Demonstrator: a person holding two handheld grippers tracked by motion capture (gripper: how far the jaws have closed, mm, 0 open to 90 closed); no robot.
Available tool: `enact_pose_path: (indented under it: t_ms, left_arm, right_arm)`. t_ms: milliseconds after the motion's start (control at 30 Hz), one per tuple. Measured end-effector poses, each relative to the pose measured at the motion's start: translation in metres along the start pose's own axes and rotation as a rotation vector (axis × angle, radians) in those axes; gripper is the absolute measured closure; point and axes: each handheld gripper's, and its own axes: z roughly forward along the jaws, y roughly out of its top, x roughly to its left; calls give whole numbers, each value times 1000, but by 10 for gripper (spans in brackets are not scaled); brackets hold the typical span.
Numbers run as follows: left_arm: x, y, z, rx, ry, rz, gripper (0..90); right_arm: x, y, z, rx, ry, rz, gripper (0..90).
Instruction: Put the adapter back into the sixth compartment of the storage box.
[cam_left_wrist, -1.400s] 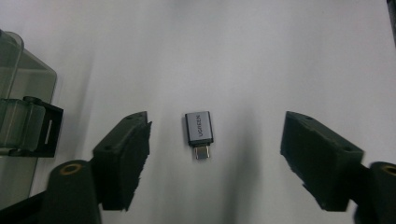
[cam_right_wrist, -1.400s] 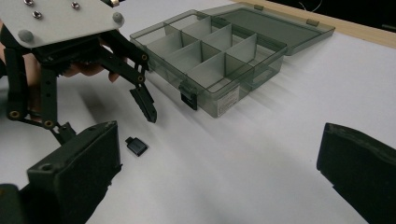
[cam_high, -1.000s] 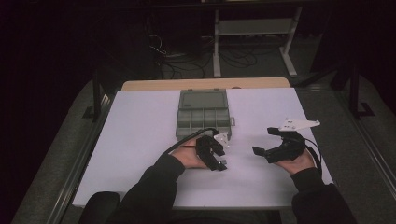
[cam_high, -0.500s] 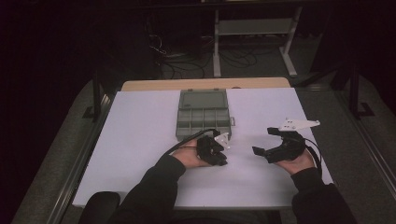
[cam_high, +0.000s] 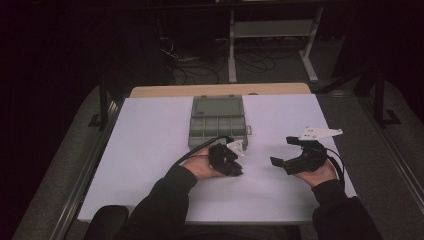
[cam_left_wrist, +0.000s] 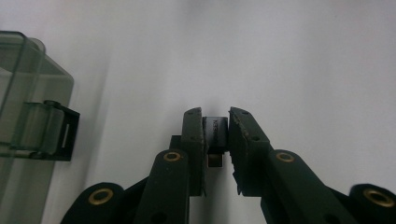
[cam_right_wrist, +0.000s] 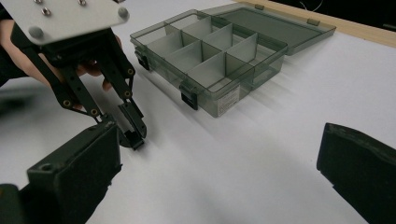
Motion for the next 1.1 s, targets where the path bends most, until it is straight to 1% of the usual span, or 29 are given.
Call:
enact_pose_path:
  t_ms: [133, 200, 267, 300, 400, 433, 600, 667, 700, 767, 867, 900, 933, 967, 1000, 1100]
  left_arm:
    - [0, 0, -5, -6, 6, 0, 766]
    - [2, 1, -12, -14, 20, -1, 766]
    - [2, 1, -12, -14, 20, -1, 766]
    - [4, 2, -19, -25, 20, -2, 766]
    - [5, 3, -26, -29, 28, -6, 767]
    - [5, 3, -26, -29, 28, -6, 766]
    - [7, 6, -40, -48, 45, -5, 767]
    - [7, 6, -40, -48, 45, -5, 766]
    - [8, 9, -48, -47, 48, -7, 766]
    - [9, 10, -52, -47, 54, -7, 767]
    - [12, 12, -60, -63, 62, -11, 767]
    - [12, 12, -60, -63, 62, -11, 767]
    - [14, 13, -65, -71, 69, -14, 767]
    - [14, 13, -65, -71, 69, -14, 767]
    - [16, 13, -70, -81, 73, -18, 767]
    - [19, 13, -77, -89, 81, -26, 767]
  right_arm:
    - [0, 0, 0, -1, 0, -1, 0]
    - [0, 0, 0, -2, 0, 0, 0]
    - [0, 0, 0, -2, 1, -1, 0]
    - [0, 0, -1, -2, 1, -2, 0]
    - [0, 0, -1, -4, 0, -1, 0]
    - [0, 0, -1, -4, 0, -1, 0]
    - [0, 1, -1, -7, -1, 1, 0]
    - [0, 1, -1, -7, -1, 2, 0]
    - [0, 1, -1, -9, -1, 3, 0]
    - [0, 1, -2, -9, -1, 4, 0]
    - [0, 1, -2, -10, -1, 4, 0]
    - [0, 1, -2, -10, -1, 4, 0]
    - [0, 1, -2, -11, -1, 4, 0]
    - [0, 1, -2, -11, -1, 4, 0]
    - [0, 1, -2, -11, -1, 3, 0]
    - [-1, 0, -2, -10, -1, 2, 0]
